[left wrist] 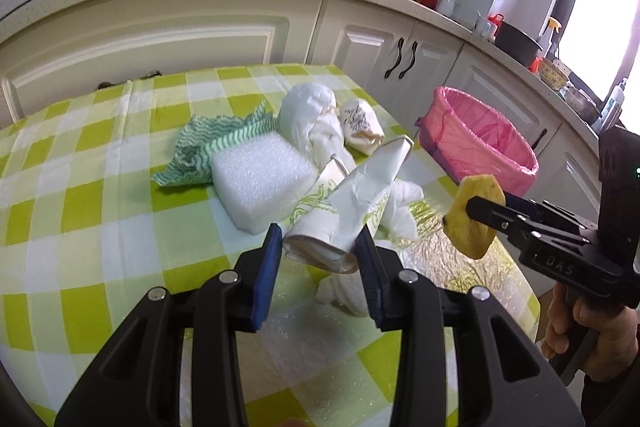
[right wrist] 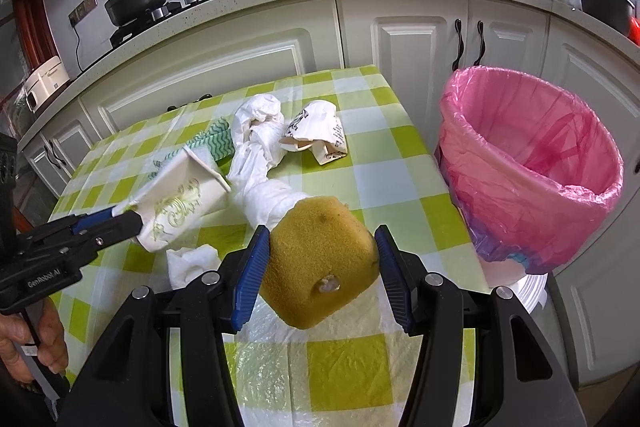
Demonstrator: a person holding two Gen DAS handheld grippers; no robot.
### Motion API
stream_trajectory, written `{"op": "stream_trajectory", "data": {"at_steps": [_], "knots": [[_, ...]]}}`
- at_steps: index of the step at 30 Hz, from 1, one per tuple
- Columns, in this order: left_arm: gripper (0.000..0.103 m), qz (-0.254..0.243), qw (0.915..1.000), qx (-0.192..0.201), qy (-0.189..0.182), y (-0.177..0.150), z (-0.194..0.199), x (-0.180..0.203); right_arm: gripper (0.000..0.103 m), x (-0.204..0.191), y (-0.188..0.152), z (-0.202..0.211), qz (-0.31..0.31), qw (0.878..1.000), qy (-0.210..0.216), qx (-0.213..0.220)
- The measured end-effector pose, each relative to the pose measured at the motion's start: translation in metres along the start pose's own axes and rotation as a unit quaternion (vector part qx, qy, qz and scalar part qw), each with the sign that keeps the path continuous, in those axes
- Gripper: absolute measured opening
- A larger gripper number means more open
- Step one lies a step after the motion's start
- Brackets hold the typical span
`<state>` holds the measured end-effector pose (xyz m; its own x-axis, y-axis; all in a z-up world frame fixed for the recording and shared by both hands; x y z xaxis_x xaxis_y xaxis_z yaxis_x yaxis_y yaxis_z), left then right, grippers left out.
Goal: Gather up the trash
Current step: 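Carry the paper cup and sponge over the wastebasket and open both tools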
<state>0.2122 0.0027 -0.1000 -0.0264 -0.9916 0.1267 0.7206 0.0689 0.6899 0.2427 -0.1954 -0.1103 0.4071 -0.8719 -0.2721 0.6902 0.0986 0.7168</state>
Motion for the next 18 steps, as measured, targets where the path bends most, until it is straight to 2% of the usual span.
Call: {"op": "stream_trajectory", "data": {"at_steps": [10, 18], "knots": [[0.036, 0.001, 0.9992, 0.04, 0.003, 0.037, 0.017, 0.021, 0.052, 0.025, 0.029, 0.03, -0.008, 0.999, -0.012, 0.042], [0.036, -0.007, 0.9972, 0.071, -0.02, 0.087, 0.015, 0.076, 0.052, 0.079, 0.069, 0.066, -0.02, 0.994, -0.051, 0.092]]}}
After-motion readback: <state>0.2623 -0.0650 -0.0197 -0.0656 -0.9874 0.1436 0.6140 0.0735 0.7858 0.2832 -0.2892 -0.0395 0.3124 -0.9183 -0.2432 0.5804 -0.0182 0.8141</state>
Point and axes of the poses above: each gripper's, at about its wrist camera, not at the fingertips, and z roughly against the way its jaws point, x to its right, y to its top, the point moved 9 cm from there along -z, roughly the way its jaws point, and after that the axes turned 8 degrees about y, right-handed, at the moved point
